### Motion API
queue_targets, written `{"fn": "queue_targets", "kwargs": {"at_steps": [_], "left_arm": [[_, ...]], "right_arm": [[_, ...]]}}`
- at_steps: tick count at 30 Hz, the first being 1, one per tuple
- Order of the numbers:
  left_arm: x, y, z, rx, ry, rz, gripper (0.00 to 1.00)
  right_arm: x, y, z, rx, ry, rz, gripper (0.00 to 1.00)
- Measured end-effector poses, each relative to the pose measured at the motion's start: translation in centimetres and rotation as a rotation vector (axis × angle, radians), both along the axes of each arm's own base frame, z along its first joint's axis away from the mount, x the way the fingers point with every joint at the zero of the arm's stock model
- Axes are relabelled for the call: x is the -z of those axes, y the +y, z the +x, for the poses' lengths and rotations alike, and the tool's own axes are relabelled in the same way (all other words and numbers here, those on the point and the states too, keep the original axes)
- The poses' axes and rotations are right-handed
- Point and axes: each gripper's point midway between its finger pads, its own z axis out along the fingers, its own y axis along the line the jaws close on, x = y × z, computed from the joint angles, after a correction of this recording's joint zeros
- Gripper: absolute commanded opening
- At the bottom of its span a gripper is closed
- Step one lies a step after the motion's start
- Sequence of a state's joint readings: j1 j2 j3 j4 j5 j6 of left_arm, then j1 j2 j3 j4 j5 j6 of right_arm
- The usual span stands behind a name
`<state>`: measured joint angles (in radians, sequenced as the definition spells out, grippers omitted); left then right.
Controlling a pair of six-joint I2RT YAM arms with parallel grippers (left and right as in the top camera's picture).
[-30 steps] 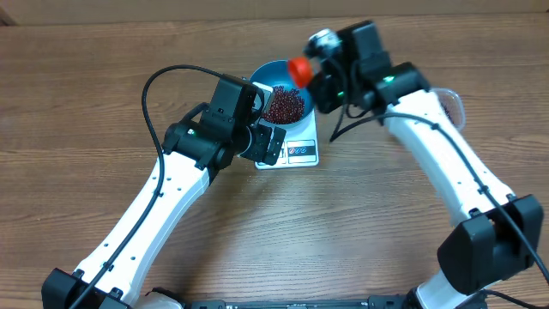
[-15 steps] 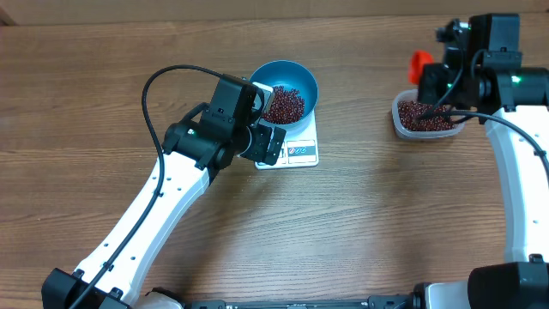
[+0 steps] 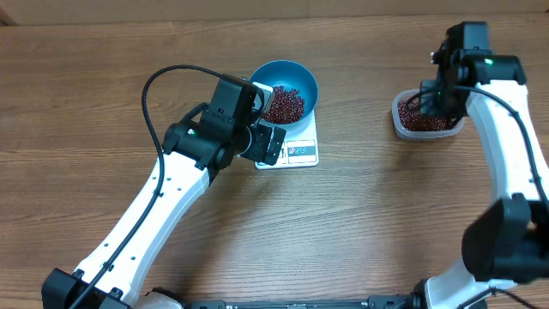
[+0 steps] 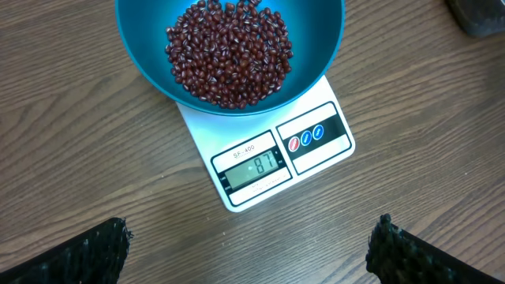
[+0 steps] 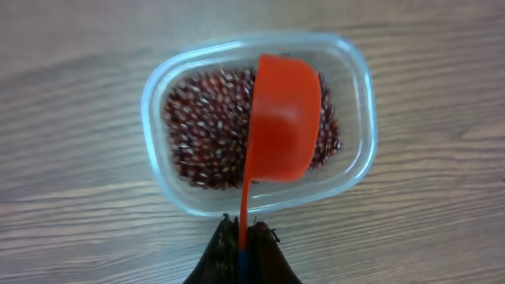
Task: Scoop item into bowl and weigh 150g on scale
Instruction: 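Dip the scoop into the red beans with the right gripper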
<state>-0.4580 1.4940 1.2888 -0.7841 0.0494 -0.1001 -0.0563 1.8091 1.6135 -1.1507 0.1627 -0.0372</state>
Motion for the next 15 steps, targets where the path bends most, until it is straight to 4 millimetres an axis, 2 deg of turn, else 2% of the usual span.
{"fn": "queue_targets", "kwargs": {"at_steps": [2,7,15], "left_arm": [[0.0,0.0,0.0,0.0,0.0,0.0,1.0],[0.0,0.0,0.0,0.0,0.0,0.0,1.0],[0.0,0.0,0.0,0.0,0.0,0.0,1.0]], "right_arm": [[1.1,-0.3,-0.1,0.005,0.035,-0.015,0.04],[2.4,-0.7,0.1,0.008,0.064,-0.035,0.03],[5.2,-0.5,-0.4,-0.04,0.142,-0.03,0.04]]}}
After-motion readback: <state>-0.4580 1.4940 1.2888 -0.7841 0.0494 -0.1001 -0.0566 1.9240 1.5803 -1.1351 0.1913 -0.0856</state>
